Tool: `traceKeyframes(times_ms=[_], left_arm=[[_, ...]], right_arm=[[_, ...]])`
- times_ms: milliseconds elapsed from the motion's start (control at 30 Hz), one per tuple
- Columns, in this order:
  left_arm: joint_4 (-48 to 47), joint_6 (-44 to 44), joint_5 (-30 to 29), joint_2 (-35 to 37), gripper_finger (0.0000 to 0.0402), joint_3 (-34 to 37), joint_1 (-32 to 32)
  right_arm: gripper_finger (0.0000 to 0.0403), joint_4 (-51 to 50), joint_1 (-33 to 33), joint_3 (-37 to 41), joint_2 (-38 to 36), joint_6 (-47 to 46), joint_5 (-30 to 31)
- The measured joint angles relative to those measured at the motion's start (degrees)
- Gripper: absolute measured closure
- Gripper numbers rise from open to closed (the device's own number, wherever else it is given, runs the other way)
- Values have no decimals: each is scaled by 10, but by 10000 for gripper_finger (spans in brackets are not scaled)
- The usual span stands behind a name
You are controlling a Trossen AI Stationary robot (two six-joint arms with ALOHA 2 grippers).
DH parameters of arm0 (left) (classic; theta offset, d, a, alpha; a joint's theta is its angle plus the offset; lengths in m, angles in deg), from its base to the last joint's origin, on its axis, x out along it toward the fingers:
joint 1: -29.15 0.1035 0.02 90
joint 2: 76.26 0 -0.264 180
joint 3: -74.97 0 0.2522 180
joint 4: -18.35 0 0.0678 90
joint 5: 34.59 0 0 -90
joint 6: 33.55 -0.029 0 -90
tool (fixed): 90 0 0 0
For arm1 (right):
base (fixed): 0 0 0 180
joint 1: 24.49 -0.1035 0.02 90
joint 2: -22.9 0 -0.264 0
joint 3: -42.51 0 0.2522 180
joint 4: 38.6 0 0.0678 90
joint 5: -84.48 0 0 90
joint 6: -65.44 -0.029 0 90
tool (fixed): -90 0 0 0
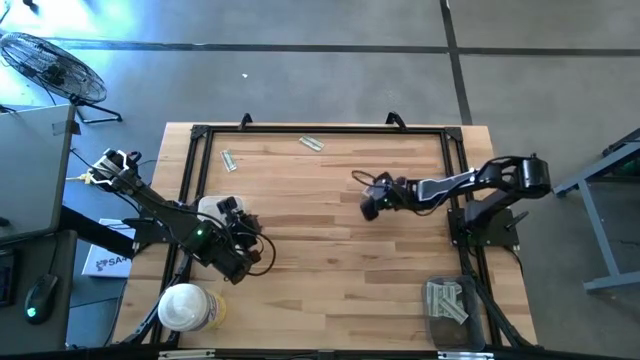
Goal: Pick & Place First Aid Supplies
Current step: Put the blue alcohol pad into the white bin
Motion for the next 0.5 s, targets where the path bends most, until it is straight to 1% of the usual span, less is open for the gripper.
traceKeyframes(times_ms=[100, 267, 400, 500], left_arm=[[6, -1, -7, 0, 267, 0, 0], [48, -41, -19, 0, 267, 0, 0], [87, -84, -19, 0, 267, 0, 0], [109, -104, -18, 0, 267, 0, 0]], right_arm=[[402, 13, -34, 0, -1, 37, -15], [402, 14, -84, 0, -1, 81, -9], [402, 18, -109, -1, 2, 88, -6], [403, 36, -116, -1, 19, 89, -12]])
